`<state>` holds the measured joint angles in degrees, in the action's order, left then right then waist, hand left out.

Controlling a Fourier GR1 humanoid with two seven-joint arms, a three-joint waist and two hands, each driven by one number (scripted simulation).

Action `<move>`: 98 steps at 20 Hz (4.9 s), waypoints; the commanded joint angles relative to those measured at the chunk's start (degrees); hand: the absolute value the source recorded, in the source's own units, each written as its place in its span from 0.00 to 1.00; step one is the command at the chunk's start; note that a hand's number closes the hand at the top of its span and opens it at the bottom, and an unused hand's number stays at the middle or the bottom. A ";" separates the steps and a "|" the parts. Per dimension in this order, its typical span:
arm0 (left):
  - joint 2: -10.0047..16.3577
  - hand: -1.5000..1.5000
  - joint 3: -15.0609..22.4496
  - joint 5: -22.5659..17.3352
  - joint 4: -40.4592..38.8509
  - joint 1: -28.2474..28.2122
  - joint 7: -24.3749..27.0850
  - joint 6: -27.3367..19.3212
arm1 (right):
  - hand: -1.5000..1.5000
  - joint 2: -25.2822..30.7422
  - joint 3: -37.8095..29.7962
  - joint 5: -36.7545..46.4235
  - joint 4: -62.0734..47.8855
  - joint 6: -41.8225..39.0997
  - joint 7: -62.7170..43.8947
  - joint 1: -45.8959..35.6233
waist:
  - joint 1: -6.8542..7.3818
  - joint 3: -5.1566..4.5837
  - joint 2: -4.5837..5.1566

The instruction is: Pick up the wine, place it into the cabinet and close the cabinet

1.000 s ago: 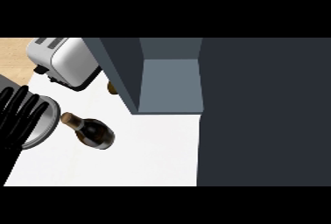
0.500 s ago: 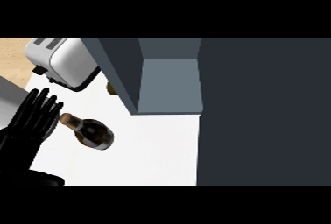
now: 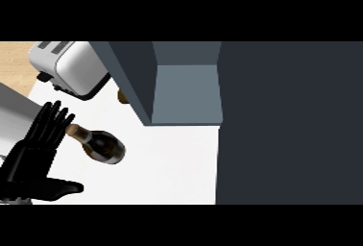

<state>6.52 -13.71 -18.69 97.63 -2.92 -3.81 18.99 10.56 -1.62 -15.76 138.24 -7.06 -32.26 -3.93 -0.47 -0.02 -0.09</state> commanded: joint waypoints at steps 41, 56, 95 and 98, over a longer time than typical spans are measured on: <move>3.52 0.00 0.07 9.86 -42.08 11.51 27.59 8.35 | 0.00 -1.14 -0.83 -3.26 9.20 0.07 -4.46 0.10 | 0.00 0.00 0.02; 3.55 1.00 0.79 8.84 -53.48 16.35 34.45 15.93 | 0.00 -2.59 -0.13 -2.42 9.05 -1.85 -2.45 4.26 | -0.19 0.00 0.00; -6.51 1.00 18.44 11.54 12.18 -7.74 14.00 -17.08 | 0.00 -1.27 -3.46 -5.75 6.83 -0.73 -4.82 0.96 | 0.27 0.06 -0.10; -6.51 1.00 24.23 13.81 11.91 -7.40 14.28 -21.02 | 0.00 -0.73 -4.59 -7.66 4.86 -1.20 -4.80 -1.37 | 0.32 0.04 -0.04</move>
<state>0.11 5.38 -6.53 106.25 -9.80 13.08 1.88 8.99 -3.26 -16.11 137.62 -8.29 -34.43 -5.68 -0.20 0.03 -0.19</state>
